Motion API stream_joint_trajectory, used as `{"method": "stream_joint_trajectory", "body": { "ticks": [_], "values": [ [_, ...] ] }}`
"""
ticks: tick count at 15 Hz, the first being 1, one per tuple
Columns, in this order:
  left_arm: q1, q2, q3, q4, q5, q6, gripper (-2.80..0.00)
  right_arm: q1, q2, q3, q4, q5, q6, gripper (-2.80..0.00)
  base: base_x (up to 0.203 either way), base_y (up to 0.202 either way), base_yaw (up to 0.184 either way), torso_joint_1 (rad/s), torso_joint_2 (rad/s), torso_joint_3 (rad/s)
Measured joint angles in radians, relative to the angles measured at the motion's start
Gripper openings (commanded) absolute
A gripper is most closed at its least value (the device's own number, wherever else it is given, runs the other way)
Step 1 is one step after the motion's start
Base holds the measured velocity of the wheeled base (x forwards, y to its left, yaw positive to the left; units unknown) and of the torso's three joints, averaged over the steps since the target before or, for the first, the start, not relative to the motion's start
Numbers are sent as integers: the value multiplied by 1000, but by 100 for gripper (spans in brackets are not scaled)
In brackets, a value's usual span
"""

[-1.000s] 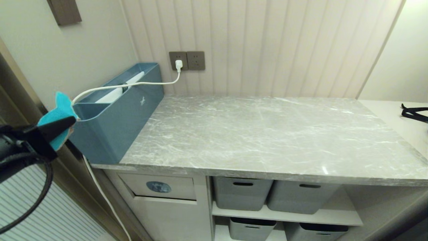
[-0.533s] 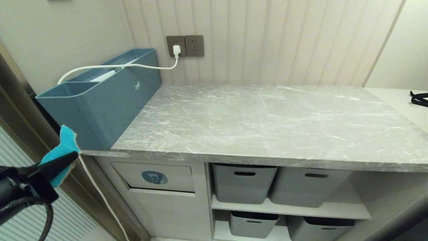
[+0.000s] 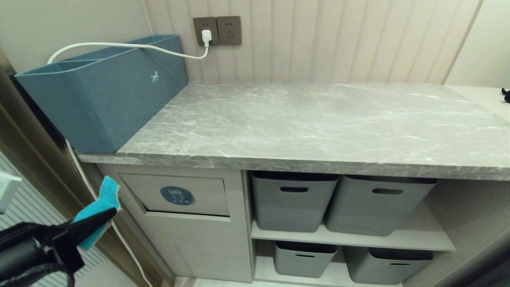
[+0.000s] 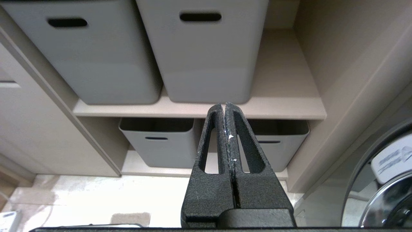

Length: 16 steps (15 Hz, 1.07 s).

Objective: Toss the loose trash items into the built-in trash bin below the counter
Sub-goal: Put the garbage in the trash can

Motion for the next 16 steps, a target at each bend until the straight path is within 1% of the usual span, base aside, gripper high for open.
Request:
{"method": "stream_joint_trajectory", "body": {
  "ticks": [4,7,13,16],
  "values": [
    [0,15,12,137,-8,-8,-280,0,0,0,0,0,1,-280,0,0,0,-194,483,287],
    [-1,49,1,145,-16,-35,-280,0,0,0,0,0,1,-280,0,0,0,-183,472,290],
    [-2,187,-97,135,-13,-37,-280,0,0,0,0,0,-1,-280,0,0,0,-148,457,305],
    [-6,239,-109,127,-13,-39,-280,0,0,0,0,0,1,-280,0,0,0,-70,281,198]
  ]
}}
